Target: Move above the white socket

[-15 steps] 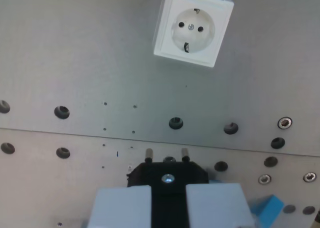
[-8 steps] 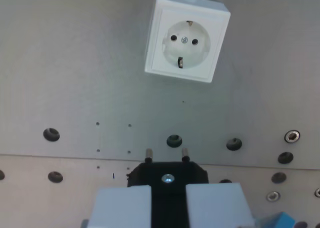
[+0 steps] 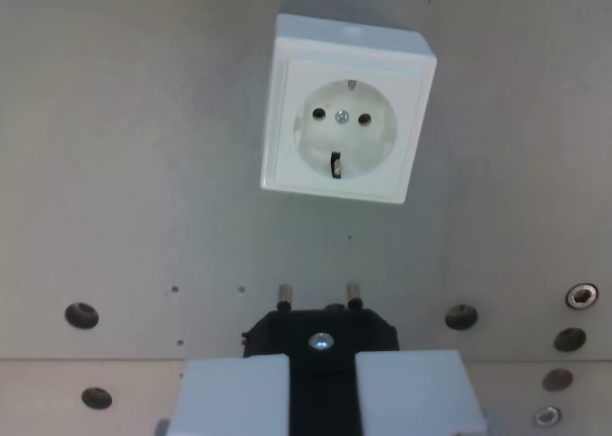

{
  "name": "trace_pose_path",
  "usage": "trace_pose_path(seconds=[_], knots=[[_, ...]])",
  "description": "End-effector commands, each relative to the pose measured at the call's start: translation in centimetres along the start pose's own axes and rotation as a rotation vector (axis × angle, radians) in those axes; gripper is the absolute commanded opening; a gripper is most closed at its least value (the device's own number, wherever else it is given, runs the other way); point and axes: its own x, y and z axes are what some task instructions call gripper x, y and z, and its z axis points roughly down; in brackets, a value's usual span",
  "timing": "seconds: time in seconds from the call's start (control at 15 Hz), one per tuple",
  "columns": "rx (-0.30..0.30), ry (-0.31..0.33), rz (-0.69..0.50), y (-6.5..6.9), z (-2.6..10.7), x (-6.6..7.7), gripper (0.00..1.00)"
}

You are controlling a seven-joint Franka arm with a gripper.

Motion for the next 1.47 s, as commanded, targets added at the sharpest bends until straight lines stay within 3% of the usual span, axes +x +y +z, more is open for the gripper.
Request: trace_pose_path(seconds=[0.07, 0.67, 1.47], knots=[[-0.016, 0.116, 0.093, 0.3, 1.6, -0.3, 0.0], [-0.014, 0.118, 0.125, 0.9, 5.0, 0.3, 0.0], [-0.011, 0.102, 0.132, 1.2, 7.3, 0.9, 0.0]])
